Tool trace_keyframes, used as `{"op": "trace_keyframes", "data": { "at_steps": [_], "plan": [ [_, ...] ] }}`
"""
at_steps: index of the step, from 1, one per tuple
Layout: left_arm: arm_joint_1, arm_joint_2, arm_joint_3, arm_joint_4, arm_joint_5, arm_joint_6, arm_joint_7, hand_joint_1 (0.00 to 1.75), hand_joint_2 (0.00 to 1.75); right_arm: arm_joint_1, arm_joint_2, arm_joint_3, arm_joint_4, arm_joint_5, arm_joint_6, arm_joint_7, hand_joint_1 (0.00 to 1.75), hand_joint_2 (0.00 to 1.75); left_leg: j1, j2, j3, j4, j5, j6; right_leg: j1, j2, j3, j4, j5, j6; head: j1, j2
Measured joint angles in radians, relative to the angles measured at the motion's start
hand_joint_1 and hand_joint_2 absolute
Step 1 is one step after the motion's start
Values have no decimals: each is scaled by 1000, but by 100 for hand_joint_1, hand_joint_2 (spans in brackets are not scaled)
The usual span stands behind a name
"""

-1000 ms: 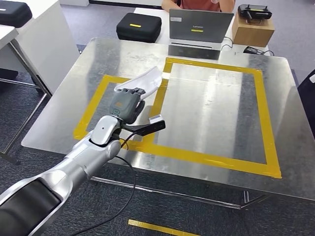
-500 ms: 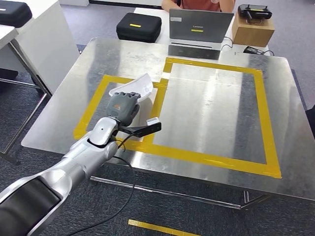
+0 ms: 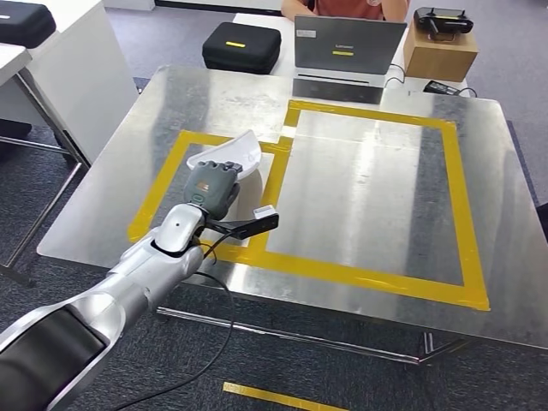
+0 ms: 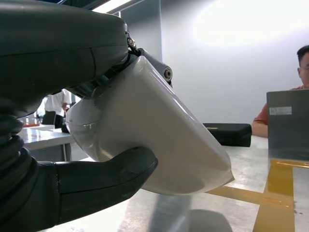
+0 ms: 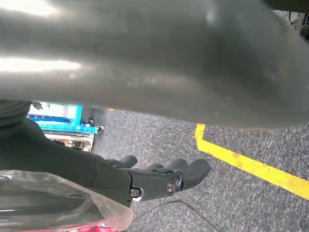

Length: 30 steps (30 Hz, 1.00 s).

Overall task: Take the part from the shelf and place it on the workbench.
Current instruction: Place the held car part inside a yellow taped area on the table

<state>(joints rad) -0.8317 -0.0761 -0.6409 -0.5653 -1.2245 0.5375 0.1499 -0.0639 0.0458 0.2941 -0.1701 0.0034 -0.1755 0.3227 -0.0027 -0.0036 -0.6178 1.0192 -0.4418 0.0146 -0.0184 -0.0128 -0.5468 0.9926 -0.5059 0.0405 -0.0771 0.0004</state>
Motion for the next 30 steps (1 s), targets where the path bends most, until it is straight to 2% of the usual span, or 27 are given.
{"op": "trace_keyframes", "data": {
  "at_steps": [5,21,25,30],
  "plan": [
    [-1,-1,0,4,-13,-12,16,175,175,0,0,0,0,0,0,0,0,0,0,0,0,0,0,0,0,0,0,0,0,0,0,0],
    [-23,-4,-2,33,-72,-132,98,175,175,2,0,0,0,0,0,0,0,0,0,0,0,0,0,0,0,0,0,0,0,0,0,0],
    [-28,-7,-1,36,-75,-136,97,0,175,2,0,0,0,0,-1,0,0,0,0,0,0,0,0,0,0,0,0,0,0,0,0,0],
    [-28,-9,-1,37,-73,-112,72,0,175,3,0,-1,0,0,-1,-2,0,0,0,0,0,0,0,0,0,0,0,0,0,0,0,0]
  ]
}}
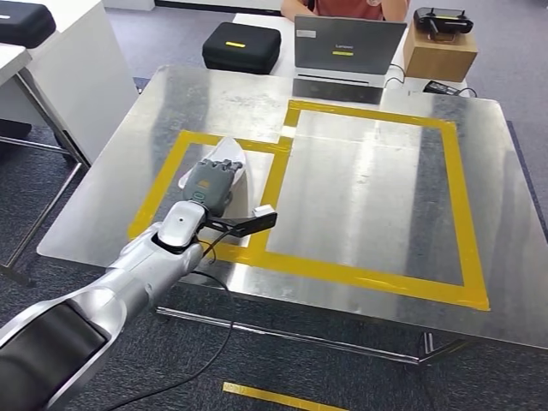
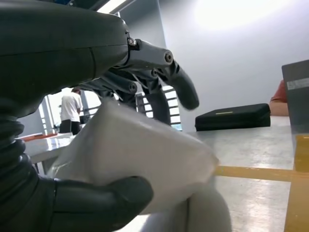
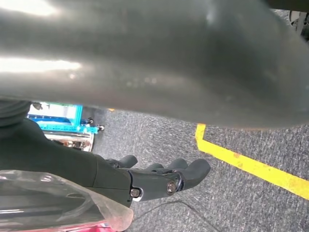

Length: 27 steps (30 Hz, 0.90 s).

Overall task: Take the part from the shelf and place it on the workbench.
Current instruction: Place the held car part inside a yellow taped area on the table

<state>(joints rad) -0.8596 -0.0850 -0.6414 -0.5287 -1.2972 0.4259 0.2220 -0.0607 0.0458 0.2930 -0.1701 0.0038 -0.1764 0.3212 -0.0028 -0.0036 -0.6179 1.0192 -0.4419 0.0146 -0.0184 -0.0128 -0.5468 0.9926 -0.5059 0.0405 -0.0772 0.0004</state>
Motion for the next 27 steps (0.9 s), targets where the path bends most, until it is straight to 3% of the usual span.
{"op": "trace_keyframes", "data": {
  "at_steps": [1,5,19,27],
  "plan": [
    [0,0,0,0,2,2,-3,0,175,0,0,0,0,0,0,0,0,0,0,0,0,0,0,0,0,0,0,0,0,0,0,0],
    [0,-1,6,0,9,5,-11,0,0,1,0,-1,0,1,0,0,0,0,0,0,0,0,0,0,0,0,0,0,0,0,0,0],
    [0,-5,18,-4,23,32,-73,0,0,2,0,-2,0,3,1,0,0,0,0,0,0,0,0,0,0,0,0,0,0,0,0,0],
    [8,-6,18,-79,46,79,-120,0,0,4,0,-2,0,3,1,0,0,0,0,0,0,0,0,0,0,0,0,0,0,0,0,0]
  ]
}}
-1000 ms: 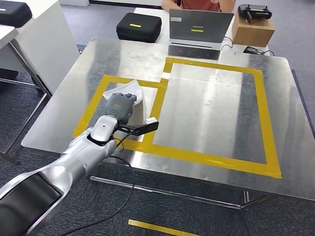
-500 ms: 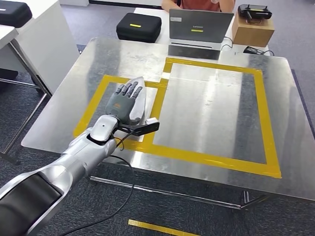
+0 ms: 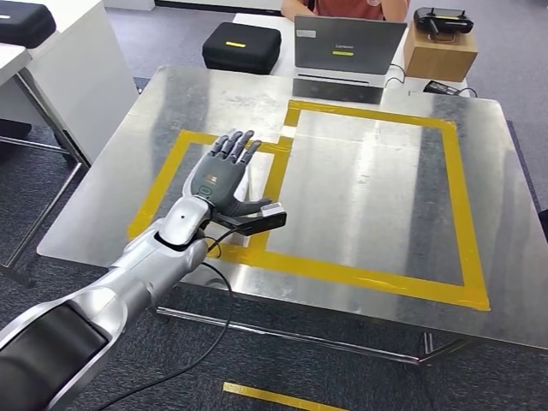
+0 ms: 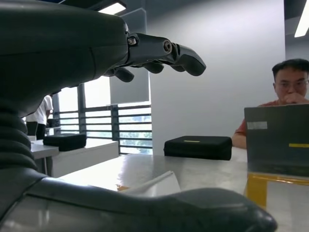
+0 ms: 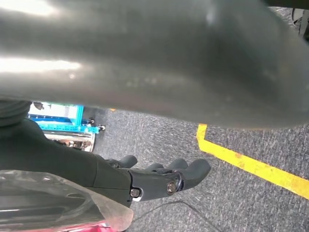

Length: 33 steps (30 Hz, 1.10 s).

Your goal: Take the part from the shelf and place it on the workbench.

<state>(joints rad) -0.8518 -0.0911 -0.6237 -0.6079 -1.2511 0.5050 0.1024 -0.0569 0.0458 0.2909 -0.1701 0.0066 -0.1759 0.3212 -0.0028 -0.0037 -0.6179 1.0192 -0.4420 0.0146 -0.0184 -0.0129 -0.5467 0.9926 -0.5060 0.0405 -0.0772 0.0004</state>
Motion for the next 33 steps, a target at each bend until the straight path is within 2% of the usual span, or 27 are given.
{"op": "trace_keyframes", "data": {
  "at_steps": [14,18,20,21,22,24,25,26,27,28,30,31,33],
  "plan": [
    [54,13,0,-178,76,26,-58,0,0,4,0,-15,0,-3,-1,-1,0,0,0,0,0,0,0,0,0,0,0,0,0,0,0,0],
    [74,24,1,-232,100,32,-70,0,0,5,0,-20,0,-3,-1,-2,0,0,-7,-1,-2,6,-4,14,-5,-1,2,-6,3,11,-1,0],
    [83,30,1,-261,118,33,-78,0,0,5,0,-24,0,-4,-1,-2,0,0,-3,0,5,-10,6,22,-5,-1,0,-3,-1,17,0,0],
    [86,31,1,-275,129,33,-83,0,0,5,0,-25,0,-4,-2,-2,0,0,0,0,8,-20,13,27,-4,2,-9,14,-17,18,0,0],
    [91,32,1,-289,140,33,-87,0,0,5,0,-25,0,-5,-2,-2,0,0,2,0,12,-29,19,31,-4,5,-28,55,-43,18,1,0],
    [106,34,1,-311,156,33,-94,0,0,6,0,-27,0,-5,-2,-3,0,0,3,0,12,-33,23,34,-4,10,-89,187,-107,18,2,0],
    [117,36,0,-318,163,33,-97,0,0,7,0,-29,0,-6,-2,-3,0,0,3,0,11,-33,23,34,-5,11,-117,246,-126,20,2,0],
    [127,38,0,-324,168,33,-99,0,0,7,0,-30,0,-6,-2,-3,0,0,3,0,10,-32,23,33,-6,11,-132,275,-127,22,2,0],
    [136,39,0,-330,174,33,-100,0,0,8,0,-31,0,-6,-2,-3,0,0,4,0,10,-31,24,31,-9,11,-129,264,-110,24,2,0],
    [142,40,0,-335,179,33,-102,0,0,8,0,-31,0,-6,-2,-2,0,0,5,-2,9,-28,24,27,-12,11,-106,214,-77,27,2,0],
    [145,42,0,-345,184,33,-103,0,0,7,-1,-32,0,-6,-2,-2,0,0,7,-6,1,-14,21,13,-19,15,-43,82,-19,33,3,0],
    [146,43,0,-349,187,33,-103,0,0,6,-1,-32,0,-6,-1,-2,0,0,6,-8,-5,-6,21,5,-20,17,-22,41,-5,30,3,0],
    [148,45,0,-355,193,32,-103,0,0,5,-2,-33,0,-6,-1,-2,0,0,4,-11,-16,4,26,-9,-15,22,-16,26,-1,17,4,0]
  ]
}}
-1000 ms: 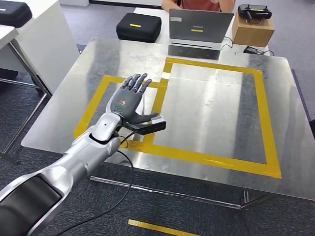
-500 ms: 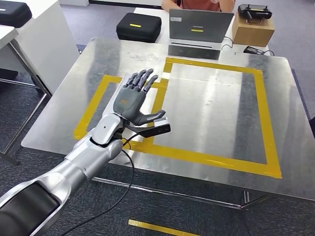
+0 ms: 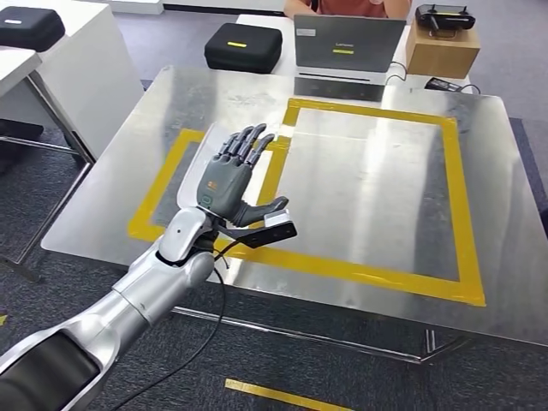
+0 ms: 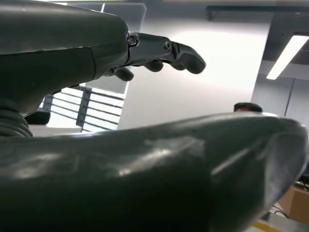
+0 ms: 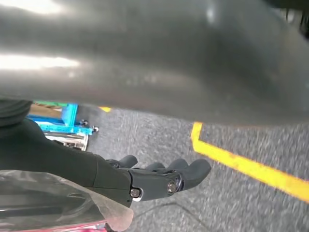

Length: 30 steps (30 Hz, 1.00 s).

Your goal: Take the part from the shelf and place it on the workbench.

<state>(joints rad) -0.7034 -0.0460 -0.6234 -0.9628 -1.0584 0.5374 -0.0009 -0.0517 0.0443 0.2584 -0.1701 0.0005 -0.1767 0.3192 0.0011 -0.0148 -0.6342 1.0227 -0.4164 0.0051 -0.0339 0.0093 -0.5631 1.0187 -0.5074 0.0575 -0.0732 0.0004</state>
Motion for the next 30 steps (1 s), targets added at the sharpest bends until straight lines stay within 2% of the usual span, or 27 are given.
{"op": "trace_keyframes", "data": {
  "at_steps": [2,3,4,6,7,8,9,10,12,13,14,17,18,19,20,22,23,24,25,27,28,29,30],
  "plan": [
    [6,3,0,-2,8,0,-1,0,0,1,-1,-1,0,0,0,1,0,0,5,1,-6,3,-2,-9,2,-2,-10,5,9,-18,0,0],
    [9,5,0,-2,13,-1,-2,0,0,1,-1,-1,0,0,0,2,0,0,7,3,-13,20,-20,-13,3,-4,-15,5,14,-27,-1,0],
    [11,6,0,-2,17,-1,-2,0,0,1,-1,-1,0,0,0,2,0,0,8,4,-27,56,-52,-16,4,-6,-21,4,20,-36,-1,0],
    [15,8,0,-3,21,-1,-3,0,0,1,-1,-3,0,0,1,3,0,0,9,6,-67,182,-138,-19,9,-10,-36,4,31,-47,-2,0],
    [18,9,0,-3,22,-1,-3,0,0,1,-1,-4,0,0,1,3,0,0,8,6,-83,244,-173,-18,12,-12,-45,4,38,-50,-2,0],
    [22,9,0,-3,23,-2,-3,0,0,1,-1,-6,0,0,2,4,0,0,7,6,-85,281,-191,-16,15,-14,-54,4,44,-51,-2,0],
    [25,10,0,-3,23,-2,-4,0,0,1,-1,-7,0,0,3,4,0,0,6,6,-70,280,-192,-11,18,-15,-63,4,51,-52,-2,0],
    [28,11,0,-3,25,-2,-5,0,0,1,-1,-8,0,0,4,6,0,0,3,6,-36,239,-176,-5,19,-15,-71,4,58,-51,-2,0],
    [27,11,0,-4,28,-2,-7,0,0,1,-1,-8,0,0,8,8,0,0,-5,8,63,93,-134,8,21,-16,-82,5,70,-47,-2,0],
    [25,10,0,-5,30,-2,-9,0,0,1,0,-8,0,0,10,9,0,0,-9,9,100,33,-121,12,21,-17,-85,5,75,-43,-2,0],
    [24,10,0,-6,31,-2,-10,0,0,1,0,-9,0,1,11,10,0,0,-13,10,121,-4,-115,15,21,-18,-87,4,81,-37,-2,0],
    [23,10,0,-7,32,-2,-12,0,0,1,0,-10,0,1,12,11,0,0,-18,11,117,-21,-97,23,17,-21,-92,2,95,-18,-1,0],
    [22,9,0,-7,32,-2,-12,0,0,1,0,-10,0,1,12,12,0,0,-17,12,111,-25,-86,29,16,-19,-100,10,82,-14,0,0],
    [21,8,0,-7,32,-2,-12,0,0,0,-1,-10,1,1,12,13,0,0,-15,13,103,-30,-73,35,16,-16,-113,34,54,-10,1,0],
    [20,6,0,-7,32,-3,-12,0,0,0,-1,-10,1,1,12,14,0,0,-14,13,93,-33,-61,40,15,-13,-130,79,10,-9,3,0],
    [22,5,0,-7,34,-3,-12,0,0,0,-1,-11,1,1,14,17,0,0,-14,13,65,-32,-40,45,16,-11,-167,208,-76,-4,6,0],
    [24,5,0,-7,35,-4,-12,0,0,0,-1,-11,1,1,16,19,0,0,-14,13,51,-32,-30,45,16,-11,-175,259,-96,-1,7,0],
    [27,5,0,-7,37,-4,-12,0,0,0,-1,-11,1,2,17,20,0,0,-14,13,37,-32,-19,44,15,-11,-168,281,-93,1,7,0],
    [29,5,0,-7,38,-4,-12,0,0,0,-1,-11,1,2,18,20,0,0,-14,13,24,-31,-10,41,14,-11,-143,264,-73,2,7,0],
    [31,5,0,-7,39,-4,-13,0,0,-1,-1,-11,1,2,19,21,0,0,-14,12,1,-28,8,34,12,-10,-44,138,-31,2,7,0],
    [30,5,0,-7,40,-4,-13,0,0,-2,-1,-11,0,2,19,21,0,0,-15,11,-8,-24,14,29,12,-8,9,63,-27,0,7,0],
    [30,6,0,-7,40,-4,-13,0,0,-2,-1,-11,0,2,20,22,0,0,-16,11,-14,-20,21,24,13,-6,47,8,-30,-3,7,0],
    [29,6,1,-7,40,-5,-13,0,0,-3,-1,-11,0,3,21,23,0,0,-17,11,-19,-17,28,19,15,-4,67,-21,-37,-7,7,0]
  ]
}}
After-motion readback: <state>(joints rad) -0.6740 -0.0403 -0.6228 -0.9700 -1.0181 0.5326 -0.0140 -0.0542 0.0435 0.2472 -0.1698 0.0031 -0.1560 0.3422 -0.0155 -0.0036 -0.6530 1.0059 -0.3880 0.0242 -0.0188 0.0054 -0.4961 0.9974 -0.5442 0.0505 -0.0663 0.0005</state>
